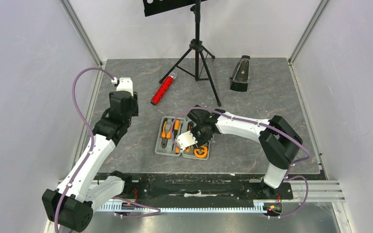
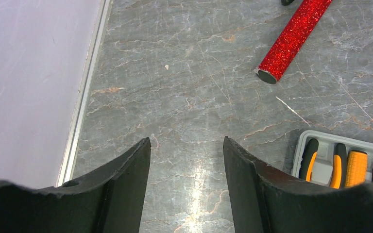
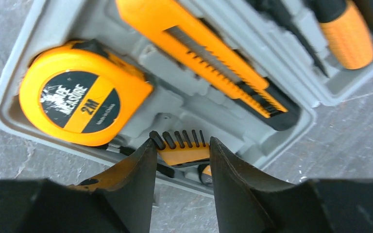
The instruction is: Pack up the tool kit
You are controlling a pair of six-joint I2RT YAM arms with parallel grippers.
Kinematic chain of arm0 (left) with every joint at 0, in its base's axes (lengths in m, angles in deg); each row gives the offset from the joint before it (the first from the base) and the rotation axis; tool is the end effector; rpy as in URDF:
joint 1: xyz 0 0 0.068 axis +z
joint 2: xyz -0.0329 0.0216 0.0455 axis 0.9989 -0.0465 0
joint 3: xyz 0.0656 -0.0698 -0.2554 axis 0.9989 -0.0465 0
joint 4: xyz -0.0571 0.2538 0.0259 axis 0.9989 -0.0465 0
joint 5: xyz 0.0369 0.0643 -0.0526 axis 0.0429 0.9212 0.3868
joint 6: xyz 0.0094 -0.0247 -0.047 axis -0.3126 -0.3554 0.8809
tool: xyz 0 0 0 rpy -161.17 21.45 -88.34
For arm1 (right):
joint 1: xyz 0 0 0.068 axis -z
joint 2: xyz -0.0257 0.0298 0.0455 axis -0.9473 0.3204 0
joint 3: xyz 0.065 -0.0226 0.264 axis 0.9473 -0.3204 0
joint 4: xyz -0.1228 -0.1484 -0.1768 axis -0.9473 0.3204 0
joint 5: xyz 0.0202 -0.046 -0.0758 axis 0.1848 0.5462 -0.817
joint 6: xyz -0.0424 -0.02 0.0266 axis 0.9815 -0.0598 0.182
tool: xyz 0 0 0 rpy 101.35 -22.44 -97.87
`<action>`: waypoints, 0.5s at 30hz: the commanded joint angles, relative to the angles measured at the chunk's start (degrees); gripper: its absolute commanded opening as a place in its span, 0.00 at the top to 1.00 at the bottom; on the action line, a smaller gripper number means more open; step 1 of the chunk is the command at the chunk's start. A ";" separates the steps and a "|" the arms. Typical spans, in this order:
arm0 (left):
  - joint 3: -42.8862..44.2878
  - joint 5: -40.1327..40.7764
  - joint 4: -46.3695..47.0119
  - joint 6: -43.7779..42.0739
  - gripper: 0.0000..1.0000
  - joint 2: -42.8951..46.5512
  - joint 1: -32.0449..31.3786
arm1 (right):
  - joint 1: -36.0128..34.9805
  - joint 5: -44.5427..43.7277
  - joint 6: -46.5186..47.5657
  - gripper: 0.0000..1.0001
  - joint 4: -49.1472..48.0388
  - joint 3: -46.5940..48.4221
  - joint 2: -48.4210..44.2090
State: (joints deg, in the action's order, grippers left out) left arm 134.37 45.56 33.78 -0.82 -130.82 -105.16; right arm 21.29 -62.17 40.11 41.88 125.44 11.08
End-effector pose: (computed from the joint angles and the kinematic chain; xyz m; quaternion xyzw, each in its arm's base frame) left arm 0.2055 -0.0483 0.3197 -0.0162 0.8480 0.1191 0.5161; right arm 0.2131 0.2632 0.1778 -0.8734 0.4551 0.0485 0.1665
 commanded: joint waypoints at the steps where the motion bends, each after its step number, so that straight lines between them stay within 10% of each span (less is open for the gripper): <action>1: -0.42 0.64 2.62 -1.73 0.37 1.34 -0.28 | 0.13 2.21 -4.57 0.66 -2.65 3.39 -3.25; 15: -0.33 -0.17 2.67 -1.48 0.38 1.13 -0.28 | 6.03 -15.68 -53.66 0.79 -6.54 3.60 -11.39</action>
State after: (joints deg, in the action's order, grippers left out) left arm 134.15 45.50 33.80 -0.82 -130.38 -105.16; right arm 24.09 -68.62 7.15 34.01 126.75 1.22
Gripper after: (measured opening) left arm 0.626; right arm 0.418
